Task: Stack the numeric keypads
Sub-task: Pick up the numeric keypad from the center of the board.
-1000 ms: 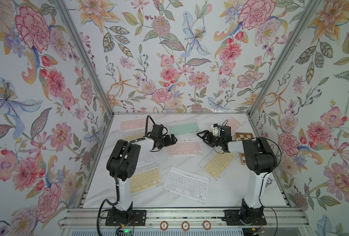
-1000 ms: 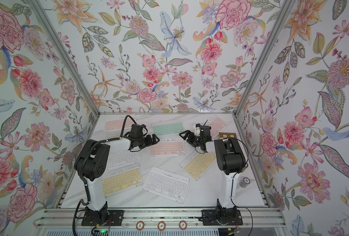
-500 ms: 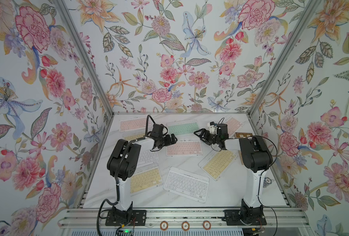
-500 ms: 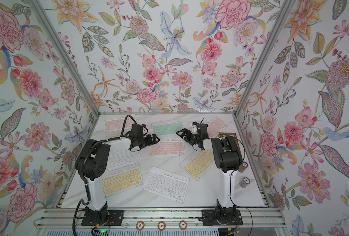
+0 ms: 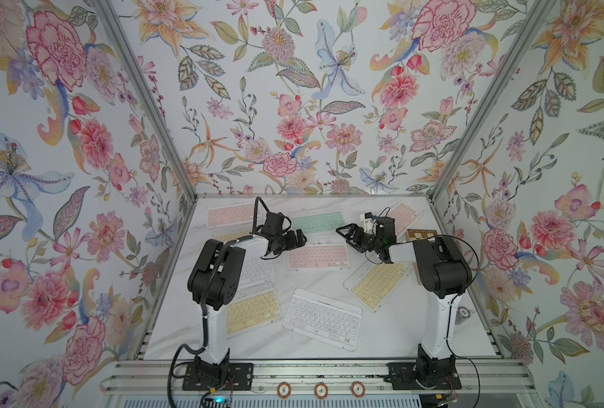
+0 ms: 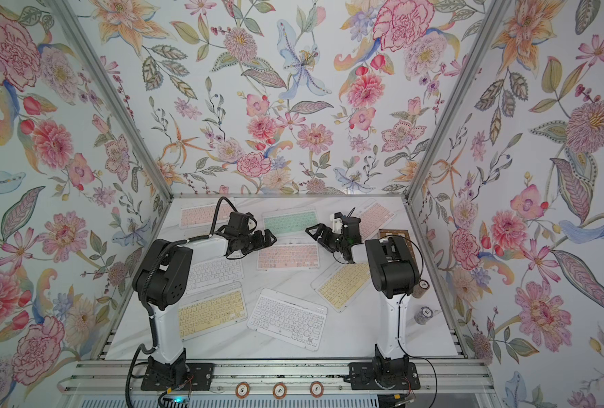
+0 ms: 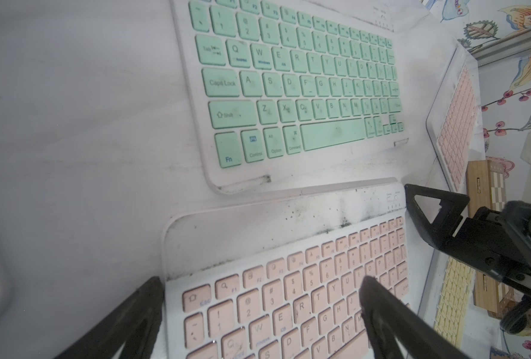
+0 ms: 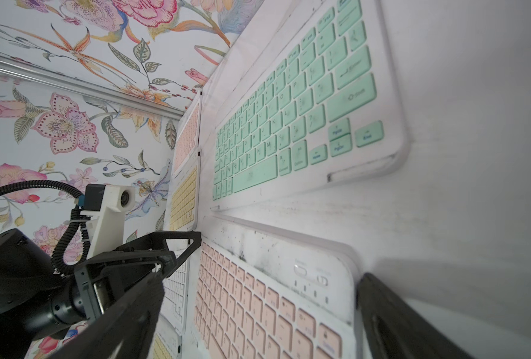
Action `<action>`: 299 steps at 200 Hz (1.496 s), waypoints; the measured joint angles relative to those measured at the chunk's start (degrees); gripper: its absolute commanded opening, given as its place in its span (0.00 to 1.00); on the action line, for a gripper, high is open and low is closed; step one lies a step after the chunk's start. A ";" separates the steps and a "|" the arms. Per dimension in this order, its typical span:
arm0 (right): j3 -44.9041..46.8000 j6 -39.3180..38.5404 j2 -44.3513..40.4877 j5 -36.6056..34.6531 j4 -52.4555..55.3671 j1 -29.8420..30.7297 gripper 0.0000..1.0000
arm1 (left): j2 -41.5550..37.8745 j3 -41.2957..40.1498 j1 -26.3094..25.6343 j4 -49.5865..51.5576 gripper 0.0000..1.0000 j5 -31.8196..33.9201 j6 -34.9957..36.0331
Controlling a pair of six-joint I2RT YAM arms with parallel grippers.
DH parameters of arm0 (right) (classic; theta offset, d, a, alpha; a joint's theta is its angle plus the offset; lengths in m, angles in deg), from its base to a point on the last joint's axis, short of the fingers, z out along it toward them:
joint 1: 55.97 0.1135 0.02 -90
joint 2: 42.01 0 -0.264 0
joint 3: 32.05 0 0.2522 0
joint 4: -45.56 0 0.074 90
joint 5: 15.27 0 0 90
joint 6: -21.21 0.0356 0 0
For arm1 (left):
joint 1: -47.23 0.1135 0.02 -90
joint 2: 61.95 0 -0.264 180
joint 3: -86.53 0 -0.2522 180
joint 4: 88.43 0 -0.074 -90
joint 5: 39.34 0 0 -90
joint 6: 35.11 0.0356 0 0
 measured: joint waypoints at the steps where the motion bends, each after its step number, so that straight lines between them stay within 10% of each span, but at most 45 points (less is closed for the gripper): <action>1: 0.02 0.02 0.00 0.00 -0.02 0.00 0.99 | 0.00 0.00 0.00 0.00 0.99 0.02 0.00; 131: 2.97 2.36 -6.23 0.28 -1.49 0.44 0.99 | 0.00 -1.64 0.13 -3.74 0.99 0.17 -0.92; 299: 3.82 20.76 -6.32 -12.00 -23.17 3.87 0.99 | -1.62 -16.15 0.81 -32.79 0.99 -1.49 -22.97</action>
